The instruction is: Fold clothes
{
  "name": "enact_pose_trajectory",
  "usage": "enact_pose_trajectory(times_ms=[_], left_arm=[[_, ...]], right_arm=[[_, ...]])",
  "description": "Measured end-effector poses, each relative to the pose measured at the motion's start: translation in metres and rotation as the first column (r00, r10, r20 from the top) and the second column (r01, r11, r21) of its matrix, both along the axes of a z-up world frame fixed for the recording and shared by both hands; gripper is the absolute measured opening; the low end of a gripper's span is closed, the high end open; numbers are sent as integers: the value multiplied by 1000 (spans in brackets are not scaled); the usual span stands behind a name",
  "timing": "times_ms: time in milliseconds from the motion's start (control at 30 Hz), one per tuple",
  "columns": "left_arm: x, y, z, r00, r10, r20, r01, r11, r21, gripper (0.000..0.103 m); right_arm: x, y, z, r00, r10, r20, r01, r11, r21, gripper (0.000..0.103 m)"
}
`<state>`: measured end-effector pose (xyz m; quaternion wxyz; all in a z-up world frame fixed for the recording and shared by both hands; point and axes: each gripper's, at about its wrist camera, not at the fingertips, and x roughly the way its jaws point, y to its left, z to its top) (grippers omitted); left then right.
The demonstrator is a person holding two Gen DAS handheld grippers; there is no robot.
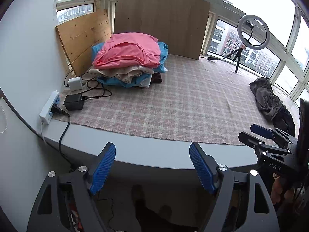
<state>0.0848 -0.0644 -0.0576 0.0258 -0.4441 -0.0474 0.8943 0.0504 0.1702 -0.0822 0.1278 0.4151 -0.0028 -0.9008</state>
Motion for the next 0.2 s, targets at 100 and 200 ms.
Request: enact_pose_trajectory(times_ms=[100,200], left_arm=[[2,1,1,1000,1,-17,-1,1000,-3,77],[6,2,4,999,-4,-42,4,1000,-5,77]], right_arm=[[-1,2,0,1000,0,1,0,1000,-2,59],[-1,2,-1,1000,2,5,-2,1000,-1,59]])
